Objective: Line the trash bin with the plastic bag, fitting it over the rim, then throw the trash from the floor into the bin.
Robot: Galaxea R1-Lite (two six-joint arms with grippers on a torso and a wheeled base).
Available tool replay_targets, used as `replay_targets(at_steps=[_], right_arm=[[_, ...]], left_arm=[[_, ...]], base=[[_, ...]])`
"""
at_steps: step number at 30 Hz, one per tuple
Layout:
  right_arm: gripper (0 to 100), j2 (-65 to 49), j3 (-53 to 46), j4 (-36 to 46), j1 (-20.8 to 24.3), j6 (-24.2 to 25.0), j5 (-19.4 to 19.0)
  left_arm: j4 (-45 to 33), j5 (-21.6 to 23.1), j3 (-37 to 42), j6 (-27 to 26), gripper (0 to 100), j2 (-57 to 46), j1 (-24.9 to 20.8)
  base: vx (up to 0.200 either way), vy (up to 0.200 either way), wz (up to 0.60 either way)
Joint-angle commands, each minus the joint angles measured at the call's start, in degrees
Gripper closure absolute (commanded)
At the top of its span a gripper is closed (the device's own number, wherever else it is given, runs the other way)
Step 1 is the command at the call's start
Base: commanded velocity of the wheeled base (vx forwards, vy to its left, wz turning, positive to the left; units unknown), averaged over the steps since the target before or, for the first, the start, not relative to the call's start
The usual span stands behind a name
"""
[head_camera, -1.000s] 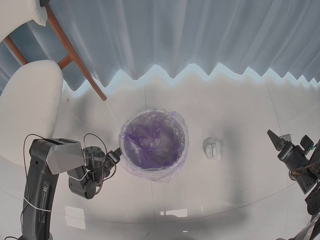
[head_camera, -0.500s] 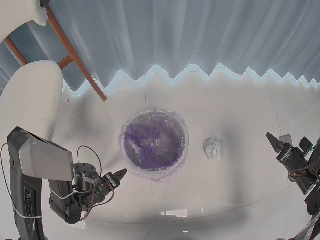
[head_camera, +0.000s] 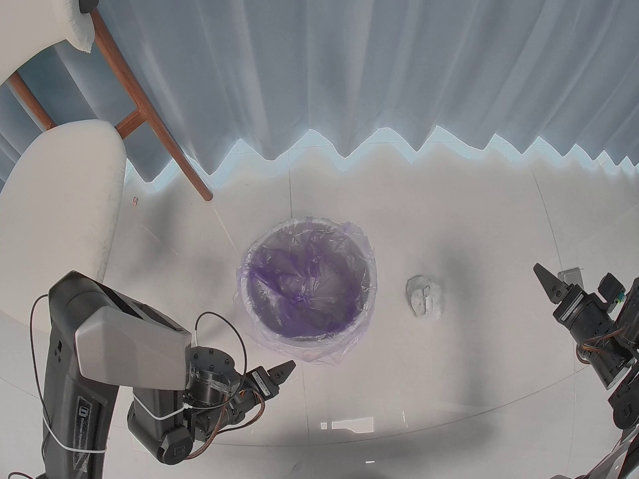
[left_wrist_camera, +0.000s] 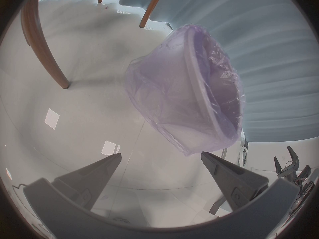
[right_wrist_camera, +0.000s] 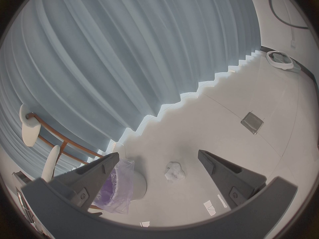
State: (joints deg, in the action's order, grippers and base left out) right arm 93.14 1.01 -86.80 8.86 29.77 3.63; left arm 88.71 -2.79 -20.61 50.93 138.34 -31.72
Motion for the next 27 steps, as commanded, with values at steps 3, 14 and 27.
replay_targets(at_steps=[3, 14, 27], right_arm=[[0, -0.06, -1.01, -0.04, 0.01, 0.03, 0.06], [0, 0.03, -1.01, 0.05, 0.01, 0.03, 0.15], [0, -0.06, -1.01, 0.05, 0.1, -0.33, 0.06]], left_arm=[[-0.03, -0.28, -2.68, -0.4, 0, 2.73, -0.18], [-0.47, -3.01, -13.05, -4.0, 0, 7.65, 0.08], [-9.52, -6.7, -20.61, -11.03, 0, 10.55, 0.52]], base=[[0.0, 0.0, 0.0], [0.0, 0.0, 0.0], [0.0, 0.0, 0.0]])
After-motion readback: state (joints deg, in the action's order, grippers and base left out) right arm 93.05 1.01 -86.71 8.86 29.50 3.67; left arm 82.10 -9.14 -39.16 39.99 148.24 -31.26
